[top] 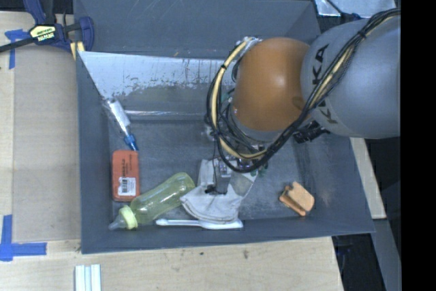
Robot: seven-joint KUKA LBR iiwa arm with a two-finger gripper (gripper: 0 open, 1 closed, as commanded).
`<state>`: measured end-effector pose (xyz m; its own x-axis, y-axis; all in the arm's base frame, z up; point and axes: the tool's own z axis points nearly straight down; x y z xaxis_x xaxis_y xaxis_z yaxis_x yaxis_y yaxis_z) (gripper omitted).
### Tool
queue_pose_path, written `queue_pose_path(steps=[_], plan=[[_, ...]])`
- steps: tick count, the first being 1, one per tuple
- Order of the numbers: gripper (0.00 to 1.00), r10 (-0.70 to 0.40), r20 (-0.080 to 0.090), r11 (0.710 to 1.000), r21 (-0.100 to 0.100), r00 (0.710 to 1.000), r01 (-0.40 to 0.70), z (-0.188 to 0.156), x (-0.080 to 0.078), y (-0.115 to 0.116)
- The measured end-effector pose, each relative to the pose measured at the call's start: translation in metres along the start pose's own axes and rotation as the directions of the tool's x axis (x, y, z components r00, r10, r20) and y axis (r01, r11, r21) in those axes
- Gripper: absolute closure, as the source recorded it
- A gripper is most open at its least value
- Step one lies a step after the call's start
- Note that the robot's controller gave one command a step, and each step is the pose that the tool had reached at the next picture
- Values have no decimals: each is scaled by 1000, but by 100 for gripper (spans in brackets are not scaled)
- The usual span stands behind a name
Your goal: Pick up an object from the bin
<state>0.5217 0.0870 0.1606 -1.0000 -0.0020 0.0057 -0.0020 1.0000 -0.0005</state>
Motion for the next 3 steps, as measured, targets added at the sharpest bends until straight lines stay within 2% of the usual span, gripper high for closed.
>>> queue_pose_path(steps=[1, 2, 3], plan=[[0, 2, 8, 1000, -1, 1000, -2, -4, -2, 0], [0, 6, 14, 1000, -2, 1000, -6, 51, 11, -9], [100, 7, 12, 1000, -1, 1000, -7, 88, 16, -66]])
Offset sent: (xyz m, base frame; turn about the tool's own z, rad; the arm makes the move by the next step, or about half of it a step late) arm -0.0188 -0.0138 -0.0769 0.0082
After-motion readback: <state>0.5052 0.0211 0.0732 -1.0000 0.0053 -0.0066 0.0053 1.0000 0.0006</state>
